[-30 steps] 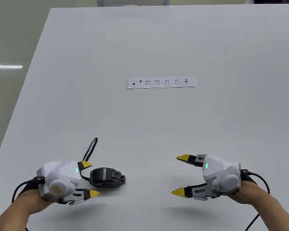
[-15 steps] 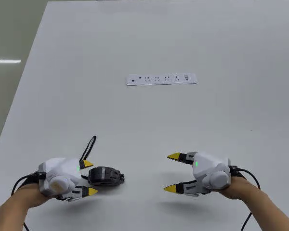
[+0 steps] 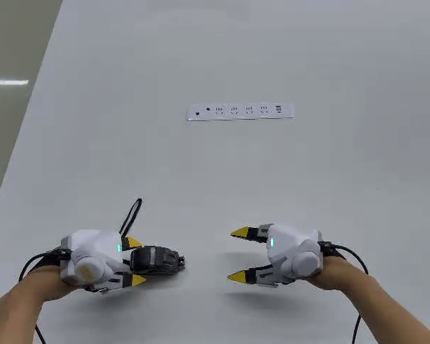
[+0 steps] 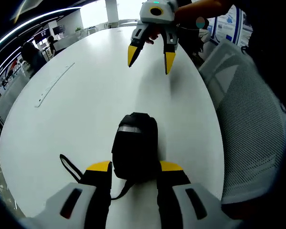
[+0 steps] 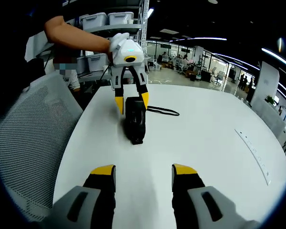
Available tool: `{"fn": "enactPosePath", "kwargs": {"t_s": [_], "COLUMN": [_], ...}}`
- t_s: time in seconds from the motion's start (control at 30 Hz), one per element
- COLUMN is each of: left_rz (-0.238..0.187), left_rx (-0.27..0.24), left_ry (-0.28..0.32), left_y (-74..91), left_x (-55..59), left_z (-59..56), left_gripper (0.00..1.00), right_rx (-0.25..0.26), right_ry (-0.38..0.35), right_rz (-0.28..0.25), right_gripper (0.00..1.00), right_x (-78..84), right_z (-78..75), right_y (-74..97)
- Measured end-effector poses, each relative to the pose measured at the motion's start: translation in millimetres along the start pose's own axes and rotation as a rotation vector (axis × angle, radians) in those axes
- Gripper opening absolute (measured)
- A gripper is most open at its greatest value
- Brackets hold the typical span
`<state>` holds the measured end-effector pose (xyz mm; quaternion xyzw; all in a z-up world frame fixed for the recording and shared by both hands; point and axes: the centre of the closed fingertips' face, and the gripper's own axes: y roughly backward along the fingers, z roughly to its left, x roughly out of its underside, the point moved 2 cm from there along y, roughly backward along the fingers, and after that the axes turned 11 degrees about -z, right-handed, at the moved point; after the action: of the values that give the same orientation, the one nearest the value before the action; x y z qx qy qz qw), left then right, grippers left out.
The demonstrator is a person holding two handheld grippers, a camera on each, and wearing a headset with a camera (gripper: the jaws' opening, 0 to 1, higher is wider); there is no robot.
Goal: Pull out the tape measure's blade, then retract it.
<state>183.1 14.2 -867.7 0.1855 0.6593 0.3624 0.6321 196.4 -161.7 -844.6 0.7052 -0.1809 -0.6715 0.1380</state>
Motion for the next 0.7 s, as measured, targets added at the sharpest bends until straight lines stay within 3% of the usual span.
{"fn": "enactPosePath", "kwargs": {"t_s": [0.3,0.7], "left_rz": [0.005,-0.010], "left_rx": [0.031,0.030], "left_ry": [-0.015,-0.011], "left_y": [-3.3,-6.2], "left_x": [1.9,2.1], "left_z": [-0.7,0.4], "left_gripper": [0.30,0.29], "right_rx": [-0.025,-0.065], "right_ry": [-0.016,-0.015], "right_rz": [-0.019,-0.019], "right_gripper": [0.42,0.37], "right_x": [-1.2,0.1], "right_z": [-0.2,3.5], "right_y": [-17.7,-40.7]}}
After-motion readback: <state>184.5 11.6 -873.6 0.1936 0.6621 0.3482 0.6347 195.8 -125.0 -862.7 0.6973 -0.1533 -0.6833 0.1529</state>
